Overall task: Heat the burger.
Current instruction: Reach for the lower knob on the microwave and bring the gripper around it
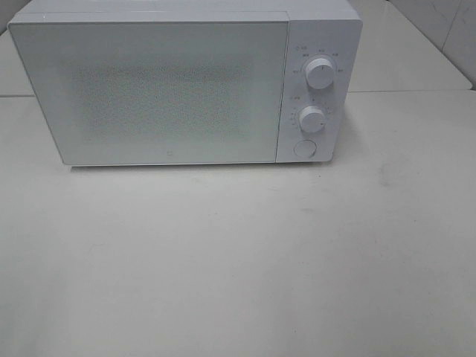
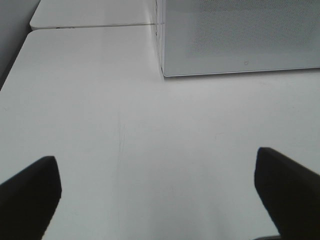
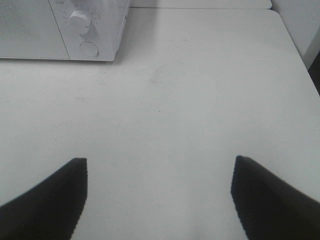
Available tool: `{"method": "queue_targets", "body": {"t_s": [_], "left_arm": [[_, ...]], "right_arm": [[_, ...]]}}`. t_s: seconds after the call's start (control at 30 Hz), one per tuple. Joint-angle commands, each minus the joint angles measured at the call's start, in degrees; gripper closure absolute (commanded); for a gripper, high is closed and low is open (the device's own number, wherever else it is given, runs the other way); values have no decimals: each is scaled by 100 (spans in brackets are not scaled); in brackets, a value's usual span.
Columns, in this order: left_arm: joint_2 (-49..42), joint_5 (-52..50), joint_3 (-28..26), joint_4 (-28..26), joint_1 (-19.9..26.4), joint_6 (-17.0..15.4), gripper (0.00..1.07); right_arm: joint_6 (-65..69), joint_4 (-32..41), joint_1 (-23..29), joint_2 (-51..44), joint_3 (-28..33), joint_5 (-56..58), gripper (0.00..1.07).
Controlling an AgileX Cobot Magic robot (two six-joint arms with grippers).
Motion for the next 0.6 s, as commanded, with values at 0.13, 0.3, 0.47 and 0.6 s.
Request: {"method": "queue_targets", "body": {"t_s": [0.13, 0.3, 0.47, 0.6], "left_arm": [[-160, -29, 23, 23, 11, -46, 3], [-160, -29, 23, 23, 11, -46, 3], [-160, -29, 23, 23, 11, -46, 3], [-160, -29, 23, 23, 11, -46, 3]], "right_arm": [[-52, -23, -40, -103, -6, -63, 31], [-52, -23, -40, -103, -6, -63, 31], [-34, -23, -40, -103, -6, -63, 31], [29, -23, -40, -86, -97, -178, 31]]}}
